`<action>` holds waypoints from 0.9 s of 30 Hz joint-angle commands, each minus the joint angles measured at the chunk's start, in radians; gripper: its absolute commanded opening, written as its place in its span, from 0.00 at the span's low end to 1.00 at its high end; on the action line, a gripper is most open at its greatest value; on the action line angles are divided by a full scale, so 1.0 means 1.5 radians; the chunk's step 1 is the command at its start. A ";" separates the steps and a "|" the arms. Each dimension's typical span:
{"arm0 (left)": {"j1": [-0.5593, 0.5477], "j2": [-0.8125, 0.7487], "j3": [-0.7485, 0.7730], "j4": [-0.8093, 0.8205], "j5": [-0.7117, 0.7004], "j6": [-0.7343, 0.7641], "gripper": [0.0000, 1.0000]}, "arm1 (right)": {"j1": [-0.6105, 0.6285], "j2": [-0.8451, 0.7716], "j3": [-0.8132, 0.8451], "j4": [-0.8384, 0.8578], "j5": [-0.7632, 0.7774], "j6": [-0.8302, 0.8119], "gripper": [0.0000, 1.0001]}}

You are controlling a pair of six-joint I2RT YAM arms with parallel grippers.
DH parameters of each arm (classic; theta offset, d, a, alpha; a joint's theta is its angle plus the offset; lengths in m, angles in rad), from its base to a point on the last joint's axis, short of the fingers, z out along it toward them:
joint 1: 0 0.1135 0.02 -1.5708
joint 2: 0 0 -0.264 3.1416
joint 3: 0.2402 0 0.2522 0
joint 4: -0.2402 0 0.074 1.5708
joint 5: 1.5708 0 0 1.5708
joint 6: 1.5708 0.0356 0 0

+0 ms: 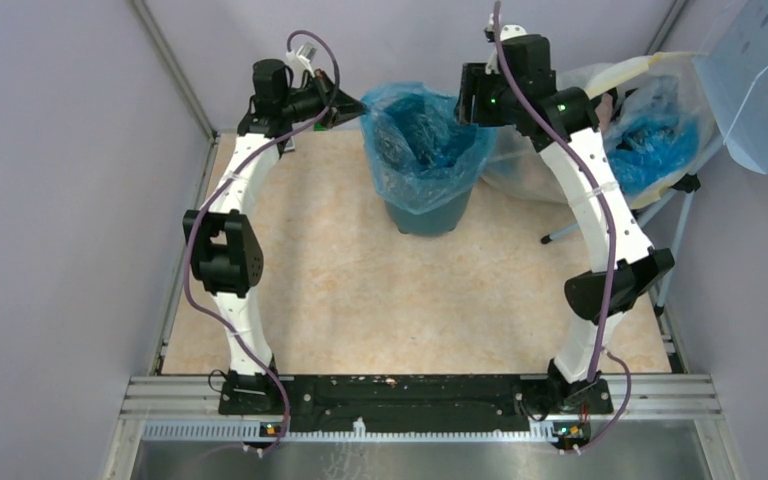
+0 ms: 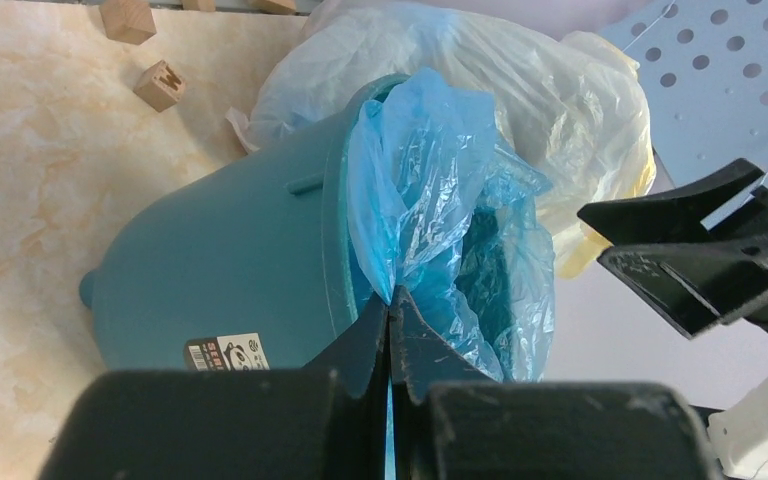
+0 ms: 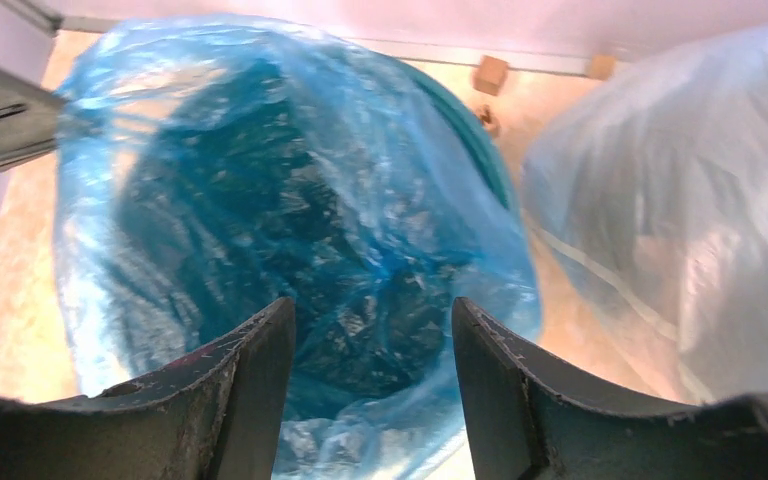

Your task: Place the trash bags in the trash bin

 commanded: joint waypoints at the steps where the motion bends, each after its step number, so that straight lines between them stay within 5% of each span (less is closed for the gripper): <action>1: 0.011 0.003 0.006 0.023 0.029 -0.002 0.00 | -0.024 -0.026 0.020 -0.040 0.036 0.023 0.60; 7: 0.024 0.004 0.002 0.032 0.059 -0.011 0.00 | -0.052 0.002 0.029 -0.103 0.069 0.048 0.66; 20: 0.030 0.014 -0.064 0.077 0.111 -0.025 0.00 | -0.063 0.083 0.043 -0.153 0.031 0.132 0.58; 27: 0.028 -0.001 -0.107 0.120 0.124 -0.041 0.00 | -0.062 0.102 0.065 -0.179 -0.010 0.150 0.35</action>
